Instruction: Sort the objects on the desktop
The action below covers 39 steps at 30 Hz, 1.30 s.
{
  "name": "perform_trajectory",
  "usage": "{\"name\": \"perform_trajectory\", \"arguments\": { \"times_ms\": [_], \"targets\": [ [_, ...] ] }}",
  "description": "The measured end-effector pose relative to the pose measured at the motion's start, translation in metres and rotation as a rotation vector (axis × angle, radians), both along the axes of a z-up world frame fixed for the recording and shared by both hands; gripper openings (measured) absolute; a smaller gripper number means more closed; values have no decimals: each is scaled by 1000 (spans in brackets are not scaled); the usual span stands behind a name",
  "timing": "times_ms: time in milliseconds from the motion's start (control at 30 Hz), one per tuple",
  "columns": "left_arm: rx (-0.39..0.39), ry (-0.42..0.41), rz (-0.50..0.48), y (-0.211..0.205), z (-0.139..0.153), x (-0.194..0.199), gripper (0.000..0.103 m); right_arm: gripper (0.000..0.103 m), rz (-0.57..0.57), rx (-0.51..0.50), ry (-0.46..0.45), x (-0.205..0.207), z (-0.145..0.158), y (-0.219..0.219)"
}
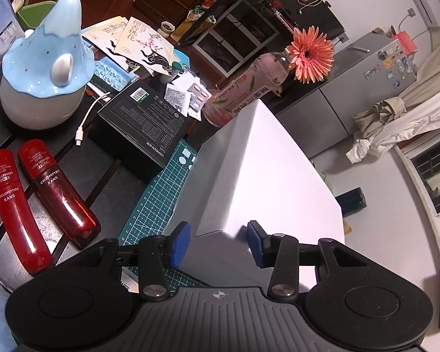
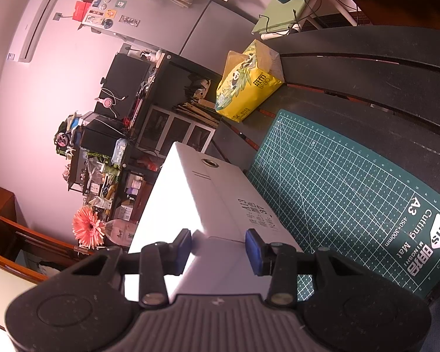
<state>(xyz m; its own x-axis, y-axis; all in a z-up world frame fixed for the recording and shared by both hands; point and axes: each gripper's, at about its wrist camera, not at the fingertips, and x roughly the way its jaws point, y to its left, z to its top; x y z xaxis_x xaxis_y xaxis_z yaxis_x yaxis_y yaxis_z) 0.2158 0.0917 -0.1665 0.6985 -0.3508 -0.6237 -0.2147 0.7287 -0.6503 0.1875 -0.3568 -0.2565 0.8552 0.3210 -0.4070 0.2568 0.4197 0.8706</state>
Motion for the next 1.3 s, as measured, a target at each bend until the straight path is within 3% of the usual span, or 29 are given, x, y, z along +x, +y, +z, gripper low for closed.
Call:
{"name": "perform_trajectory", "arguments": {
  "times_ms": [333,567,800,967,1100,1300],
  "targets": [
    [40,10,4,-2,-2,0,51,41,6,-20,3,1,1,1],
    [62,7,3,-4,-1,0,54,44,18,-114,-6,1,7,6],
    [58,8,7,-3,-2,0,54,43,19,-104,-4,1,8,5],
    [12,10,10,0,-1,0,44,34,16,-69,-8,0,9,3],
    [39,-26,17,-3,9,-2,31,13,20,-102,-34,-2,15,4],
    [88,-94,17,-7,24,-5,25,11,34,-145,-74,-5,25,7]
  ]
}}
